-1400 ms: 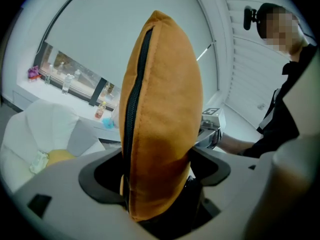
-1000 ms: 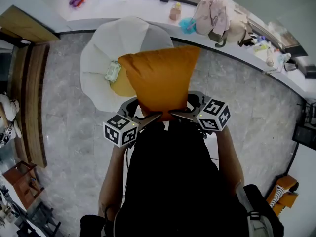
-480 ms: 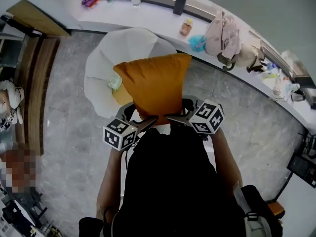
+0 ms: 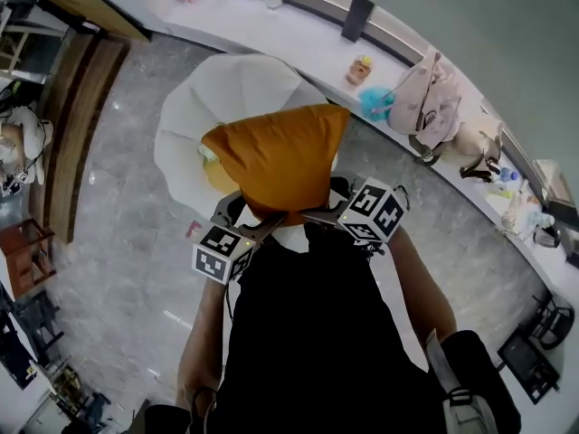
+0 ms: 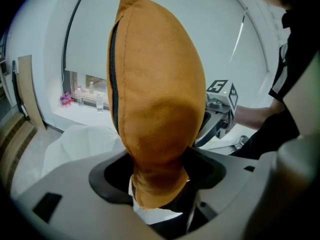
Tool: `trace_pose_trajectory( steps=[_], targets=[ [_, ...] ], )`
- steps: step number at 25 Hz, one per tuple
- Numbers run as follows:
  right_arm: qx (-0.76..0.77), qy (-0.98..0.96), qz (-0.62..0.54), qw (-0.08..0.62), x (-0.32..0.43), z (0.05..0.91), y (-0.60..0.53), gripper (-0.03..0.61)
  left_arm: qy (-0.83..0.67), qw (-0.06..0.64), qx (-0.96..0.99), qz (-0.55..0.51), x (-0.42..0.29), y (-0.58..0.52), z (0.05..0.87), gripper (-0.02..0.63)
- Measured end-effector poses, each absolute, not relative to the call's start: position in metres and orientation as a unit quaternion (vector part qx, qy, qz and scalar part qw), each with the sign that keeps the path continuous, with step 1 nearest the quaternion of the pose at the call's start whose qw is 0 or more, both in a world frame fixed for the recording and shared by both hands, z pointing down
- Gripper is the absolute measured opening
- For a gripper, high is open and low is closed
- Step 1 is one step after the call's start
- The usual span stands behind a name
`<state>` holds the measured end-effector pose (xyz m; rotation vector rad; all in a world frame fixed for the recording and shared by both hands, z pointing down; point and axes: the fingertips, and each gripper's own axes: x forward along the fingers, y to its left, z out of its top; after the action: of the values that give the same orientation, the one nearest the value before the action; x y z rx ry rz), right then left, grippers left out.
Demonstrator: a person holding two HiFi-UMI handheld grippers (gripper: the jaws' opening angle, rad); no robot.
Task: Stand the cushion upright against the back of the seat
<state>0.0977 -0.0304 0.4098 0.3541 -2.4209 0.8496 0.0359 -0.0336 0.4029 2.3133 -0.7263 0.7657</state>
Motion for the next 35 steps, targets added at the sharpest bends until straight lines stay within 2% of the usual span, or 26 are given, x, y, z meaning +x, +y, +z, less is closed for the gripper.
trace_pose_trajectory(
  steps=[7, 17, 26, 35],
  targets=[
    [0.086, -0.906, 0.303, 0.281, 0.106, 0.435, -0.062, 0.305, -0.311, 0.296, 0.849, 0.307, 0.046, -0.059, 0.424, 0.307],
    [0.064, -0.888, 0.299, 0.345, 0.078, 0.497, -0.085, 0.327, -0.33, 0.285, 0.844, 0.312, 0.017, -0.081, 0.477, 0.279],
    [0.109, -0.872, 0.31, 0.364, 0.05, 0.574, -0.115, 0.334, -0.34, 0.312, 0.839, 0.288, -0.017, -0.108, 0.556, 0.27],
    [0.142, -0.847, 0.313, 0.405, 0.027, 0.669, -0.144, 0.339, -0.347, 0.326, 0.822, 0.312, -0.041, -0.134, 0.651, 0.261]
  ],
)
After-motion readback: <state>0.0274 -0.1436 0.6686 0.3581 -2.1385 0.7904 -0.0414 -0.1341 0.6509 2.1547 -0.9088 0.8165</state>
